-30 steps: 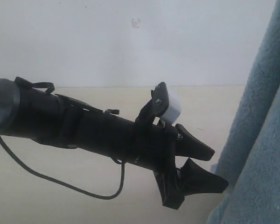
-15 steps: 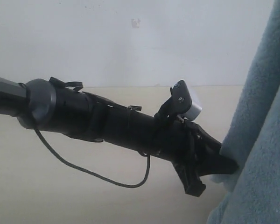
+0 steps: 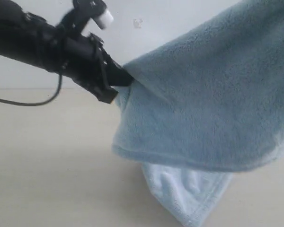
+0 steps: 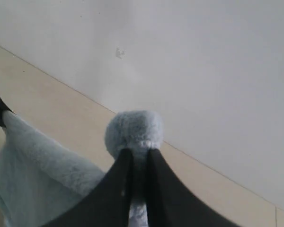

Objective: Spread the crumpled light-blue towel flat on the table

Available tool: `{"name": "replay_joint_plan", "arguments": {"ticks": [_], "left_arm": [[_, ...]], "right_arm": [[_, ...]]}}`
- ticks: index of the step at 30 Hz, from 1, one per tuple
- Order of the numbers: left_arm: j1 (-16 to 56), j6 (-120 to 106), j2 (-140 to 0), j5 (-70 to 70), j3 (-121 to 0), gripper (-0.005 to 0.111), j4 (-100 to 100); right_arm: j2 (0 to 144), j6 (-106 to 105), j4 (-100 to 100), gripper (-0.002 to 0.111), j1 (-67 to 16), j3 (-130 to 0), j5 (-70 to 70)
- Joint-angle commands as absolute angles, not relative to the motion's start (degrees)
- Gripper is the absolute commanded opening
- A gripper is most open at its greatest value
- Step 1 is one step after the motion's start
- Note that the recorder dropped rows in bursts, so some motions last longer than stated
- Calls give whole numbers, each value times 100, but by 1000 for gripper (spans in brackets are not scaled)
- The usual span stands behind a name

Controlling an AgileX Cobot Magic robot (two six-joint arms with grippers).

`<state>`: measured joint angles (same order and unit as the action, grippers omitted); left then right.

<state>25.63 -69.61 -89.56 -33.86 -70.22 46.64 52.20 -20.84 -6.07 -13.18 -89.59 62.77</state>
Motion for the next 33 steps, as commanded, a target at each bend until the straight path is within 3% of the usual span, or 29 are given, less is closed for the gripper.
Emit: {"name": "replay_joint_plan", "arguments": {"ticks": [1, 7, 13, 15, 18, 21, 33], "left_arm": [[2516, -5326, -7839, -3984, -7054, 4, 3730], [2516, -3322, -6576, -4613, -7054, 4, 1268], [2527, -2814, -6127, -5328, -7043, 4, 1031], [2646, -2947, -6485, -5521, -6832, 14, 1444], [2923, -2947, -7237, -5402, -6165, 37, 1500], [2989, -2927, -7652, -5005, -5589, 50, 1723], [2986, -2315, -7346, -3133, -5212, 52, 1173]], "right_arm": [[5266, -1851, -362, 8, -1317, -8998, 6229], [5266, -1646, 210, 8, -1317, -8590, 6245], [5266, -1646, 55, 8, -1317, -8289, 6063], [5266, -1646, 55, 8, -1317, -8262, 6048], [5266, -1646, 55, 8, -1317, -8264, 6081], [5266, -1646, 66, 8, -1317, -8264, 6109], [5266, -1646, 55, 8, -1317, -8264, 6107]]}}
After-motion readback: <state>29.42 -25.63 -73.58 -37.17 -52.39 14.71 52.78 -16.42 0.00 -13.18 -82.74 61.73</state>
